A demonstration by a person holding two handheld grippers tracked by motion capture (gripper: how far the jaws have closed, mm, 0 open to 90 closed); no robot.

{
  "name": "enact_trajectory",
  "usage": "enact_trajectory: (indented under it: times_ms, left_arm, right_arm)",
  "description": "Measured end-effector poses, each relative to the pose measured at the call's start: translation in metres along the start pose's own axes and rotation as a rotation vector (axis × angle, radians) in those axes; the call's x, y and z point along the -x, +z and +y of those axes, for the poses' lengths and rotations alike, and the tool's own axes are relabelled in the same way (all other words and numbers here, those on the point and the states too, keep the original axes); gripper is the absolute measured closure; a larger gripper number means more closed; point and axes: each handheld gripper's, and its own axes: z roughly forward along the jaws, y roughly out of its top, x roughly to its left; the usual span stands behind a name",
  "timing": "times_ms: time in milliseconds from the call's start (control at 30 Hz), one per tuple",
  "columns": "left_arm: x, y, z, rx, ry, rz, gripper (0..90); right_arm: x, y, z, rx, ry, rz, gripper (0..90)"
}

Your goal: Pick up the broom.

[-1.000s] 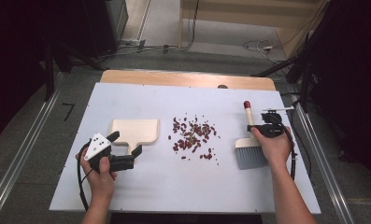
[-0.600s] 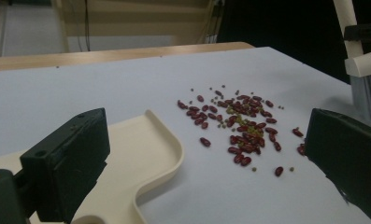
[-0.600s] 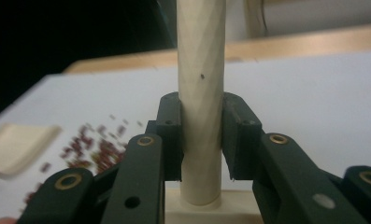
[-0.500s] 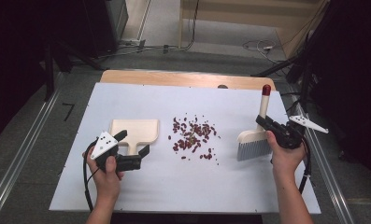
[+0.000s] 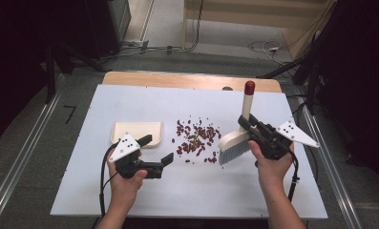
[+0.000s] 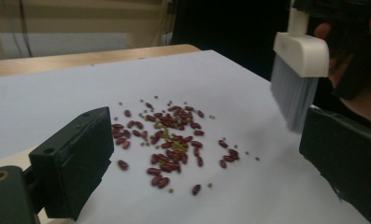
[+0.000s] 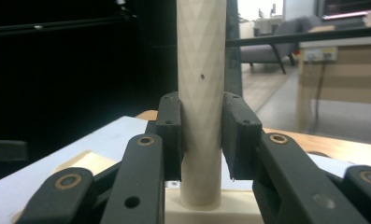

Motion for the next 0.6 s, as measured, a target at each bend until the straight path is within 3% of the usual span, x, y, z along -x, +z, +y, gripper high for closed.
enact_trajectory:
  times_ms: [67, 100, 133, 167, 367, 533, 600]
  left_arm:
    - [0.007, 0.004, 0.001, -0.004, -0.008, -0.03, 4.6]
    - [0.015, 0.009, 0.003, -0.015, -0.019, -0.054, 6.7]
    - [0.015, 0.009, 0.003, -0.015, -0.019, -0.054, 7.9]
    - [0.018, 0.011, 0.003, -0.019, -0.025, -0.068, 9.4]
    - [0.035, 0.024, 0.003, -0.063, -0.024, -0.117, 18.0]
    - [0.044, 0.029, 0.001, -0.081, -0.018, -0.167, 23.4]
    - [0.048, 0.031, 0.0, -0.09, -0.017, -0.178, 29.5]
  right_arm:
    - [-0.006, 0.002, -0.001, -0.002, -0.002, 0.011, 69.7]
    - [-0.016, 0.008, -0.003, 0.0, -0.017, 0.041, 69.7]
    - [-0.016, 0.008, -0.003, 0.0, -0.017, 0.041, 69.7]
    - [-0.026, 0.012, -0.006, 0.004, -0.029, 0.062, 69.7]
    - [-0.05, 0.021, -0.013, 0.007, -0.064, 0.116, 69.6]
    - [-0.065, 0.025, -0.017, 0.002, -0.097, 0.133, 69.6]
    - [-0.073, 0.027, -0.019, -0.008, -0.111, 0.147, 69.6]
